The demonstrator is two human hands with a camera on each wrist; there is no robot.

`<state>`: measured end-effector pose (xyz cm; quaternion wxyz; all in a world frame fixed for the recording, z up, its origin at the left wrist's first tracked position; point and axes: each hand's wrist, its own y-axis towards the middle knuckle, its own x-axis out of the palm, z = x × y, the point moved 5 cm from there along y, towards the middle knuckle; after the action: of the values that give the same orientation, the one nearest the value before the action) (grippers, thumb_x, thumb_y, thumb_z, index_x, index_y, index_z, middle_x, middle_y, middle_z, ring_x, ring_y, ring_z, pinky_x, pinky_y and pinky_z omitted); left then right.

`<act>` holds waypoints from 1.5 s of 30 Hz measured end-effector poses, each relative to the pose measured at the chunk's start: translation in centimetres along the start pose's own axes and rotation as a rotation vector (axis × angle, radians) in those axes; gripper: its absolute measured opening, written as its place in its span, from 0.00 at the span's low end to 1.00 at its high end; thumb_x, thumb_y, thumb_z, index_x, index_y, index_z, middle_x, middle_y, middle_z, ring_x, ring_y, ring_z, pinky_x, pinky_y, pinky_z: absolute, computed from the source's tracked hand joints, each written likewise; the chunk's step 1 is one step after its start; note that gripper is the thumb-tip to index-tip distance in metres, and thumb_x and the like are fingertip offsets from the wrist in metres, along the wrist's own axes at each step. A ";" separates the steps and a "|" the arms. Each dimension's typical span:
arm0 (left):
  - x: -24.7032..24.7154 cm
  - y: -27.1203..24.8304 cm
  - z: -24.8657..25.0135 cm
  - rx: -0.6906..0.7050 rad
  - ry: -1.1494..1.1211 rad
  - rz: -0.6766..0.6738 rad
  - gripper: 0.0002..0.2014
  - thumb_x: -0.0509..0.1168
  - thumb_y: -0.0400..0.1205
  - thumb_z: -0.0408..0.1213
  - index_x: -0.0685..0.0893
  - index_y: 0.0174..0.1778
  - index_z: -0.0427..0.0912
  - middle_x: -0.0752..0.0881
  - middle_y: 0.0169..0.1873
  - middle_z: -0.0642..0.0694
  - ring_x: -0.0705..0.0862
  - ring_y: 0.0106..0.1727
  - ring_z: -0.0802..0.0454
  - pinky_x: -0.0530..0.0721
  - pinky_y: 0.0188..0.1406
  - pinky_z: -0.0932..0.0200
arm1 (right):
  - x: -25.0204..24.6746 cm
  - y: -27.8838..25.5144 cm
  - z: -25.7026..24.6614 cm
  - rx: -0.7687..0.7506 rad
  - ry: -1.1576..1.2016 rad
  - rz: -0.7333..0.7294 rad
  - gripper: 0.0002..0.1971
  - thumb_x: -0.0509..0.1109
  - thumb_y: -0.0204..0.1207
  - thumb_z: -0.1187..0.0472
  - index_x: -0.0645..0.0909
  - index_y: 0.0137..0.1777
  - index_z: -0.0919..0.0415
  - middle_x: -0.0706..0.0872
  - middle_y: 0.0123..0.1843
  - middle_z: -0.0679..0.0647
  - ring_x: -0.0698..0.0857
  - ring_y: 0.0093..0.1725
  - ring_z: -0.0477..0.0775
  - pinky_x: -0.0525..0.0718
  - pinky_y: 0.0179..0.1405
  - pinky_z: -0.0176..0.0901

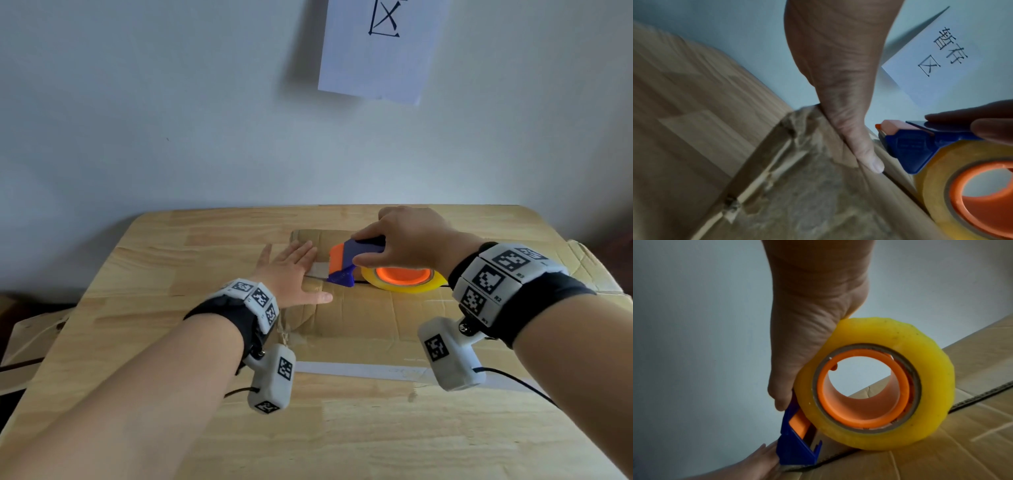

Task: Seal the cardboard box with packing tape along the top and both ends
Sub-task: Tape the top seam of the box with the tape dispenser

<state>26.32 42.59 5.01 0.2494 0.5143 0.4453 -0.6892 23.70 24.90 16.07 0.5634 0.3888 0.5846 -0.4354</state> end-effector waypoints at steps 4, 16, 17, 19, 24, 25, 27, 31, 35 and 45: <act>-0.2 -1.2 -4.7 -0.096 0.064 -0.012 0.49 0.45 0.74 0.74 0.38 0.83 0.48 0.37 0.83 0.53 0.36 0.82 0.56 0.34 0.79 0.38 | -0.2 2.4 -3.2 -0.043 0.038 0.049 0.21 0.63 0.73 0.34 0.82 0.62 0.38 0.72 0.39 0.43 0.73 0.44 0.47 0.69 0.34 0.41; -0.7 -3.7 -5.5 -0.031 0.017 0.110 0.47 0.51 0.75 0.71 0.48 0.83 0.45 0.45 0.84 0.51 0.46 0.84 0.52 0.49 0.80 0.48 | -0.1 5.3 -5.3 -0.107 -0.006 0.036 0.24 0.64 0.71 0.33 0.82 0.64 0.40 0.77 0.45 0.43 0.81 0.52 0.50 0.72 0.37 0.41; -1.0 -3.5 -5.5 -0.016 0.019 0.094 0.50 0.54 0.72 0.73 0.49 0.83 0.45 0.43 0.84 0.51 0.45 0.84 0.52 0.47 0.80 0.49 | -0.3 5.2 -5.3 -0.109 -0.013 0.042 0.24 0.64 0.71 0.33 0.82 0.65 0.40 0.76 0.44 0.42 0.80 0.51 0.50 0.73 0.37 0.41; -1.2 -3.2 -5.4 0.005 -0.033 0.098 0.54 0.60 0.67 0.74 0.54 0.82 0.43 0.45 0.84 0.48 0.45 0.84 0.52 0.43 0.81 0.53 | -0.6 5.1 -5.3 -0.120 -0.037 0.048 0.24 0.63 0.71 0.33 0.82 0.64 0.40 0.74 0.42 0.42 0.79 0.48 0.49 0.73 0.36 0.41; -1.4 -2.9 -5.2 -0.042 -0.022 0.143 0.56 0.61 0.68 0.73 0.49 0.83 0.41 0.55 0.83 0.43 0.54 0.83 0.50 0.51 0.80 0.54 | -0.7 5.2 -5.7 -0.125 -0.079 0.046 0.22 0.63 0.70 0.32 0.85 0.56 0.42 0.82 0.44 0.47 0.82 0.47 0.52 0.72 0.34 0.40; -1.4 -2.9 -5.1 -0.041 0.012 0.129 0.55 0.59 0.69 0.73 0.47 0.83 0.41 0.54 0.83 0.44 0.53 0.83 0.50 0.49 0.80 0.54 | -0.7 5.1 -5.6 -0.117 -0.078 0.034 0.23 0.63 0.70 0.32 0.85 0.56 0.43 0.83 0.46 0.47 0.82 0.48 0.52 0.72 0.33 0.40; -1.2 -2.7 -5.1 -0.031 0.066 0.083 0.54 0.54 0.72 0.73 0.44 0.83 0.40 0.49 0.84 0.46 0.49 0.84 0.52 0.46 0.82 0.54 | -0.6 5.0 -5.5 -0.108 -0.070 0.004 0.23 0.63 0.71 0.31 0.85 0.58 0.42 0.84 0.47 0.47 0.83 0.49 0.52 0.71 0.33 0.40; -0.6 -2.6 -5.6 -0.023 0.068 0.041 0.52 0.43 0.72 0.75 0.40 0.83 0.41 0.44 0.84 0.47 0.44 0.84 0.54 0.43 0.82 0.52 | -1.0 4.7 -5.4 -0.115 -0.078 -0.007 0.24 0.62 0.71 0.32 0.84 0.58 0.46 0.85 0.48 0.51 0.84 0.50 0.54 0.72 0.35 0.41; -0.2 -2.5 -5.8 -0.036 0.080 0.026 0.55 0.35 0.65 0.77 0.38 0.83 0.43 0.40 0.83 0.50 0.40 0.83 0.56 0.41 0.82 0.50 | -1.0 3.4 -4.3 -0.069 -0.047 -0.042 0.23 0.63 0.73 0.33 0.81 0.64 0.39 0.78 0.41 0.41 0.80 0.48 0.50 0.73 0.36 0.42; 0.0 -2.3 -5.4 -0.101 0.192 0.010 0.48 0.34 0.75 0.73 0.36 0.82 0.41 0.37 0.83 0.46 0.38 0.83 0.52 0.40 0.82 0.48 | -0.3 1.5 -2.1 -0.027 -0.052 -0.120 0.19 0.64 0.73 0.36 0.81 0.61 0.37 0.76 0.45 0.47 0.77 0.51 0.51 0.77 0.39 0.45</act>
<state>27.08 48.43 5.42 0.2345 0.5668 0.4989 -0.6122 24.45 27.37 16.22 0.5564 0.3341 0.5978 -0.4705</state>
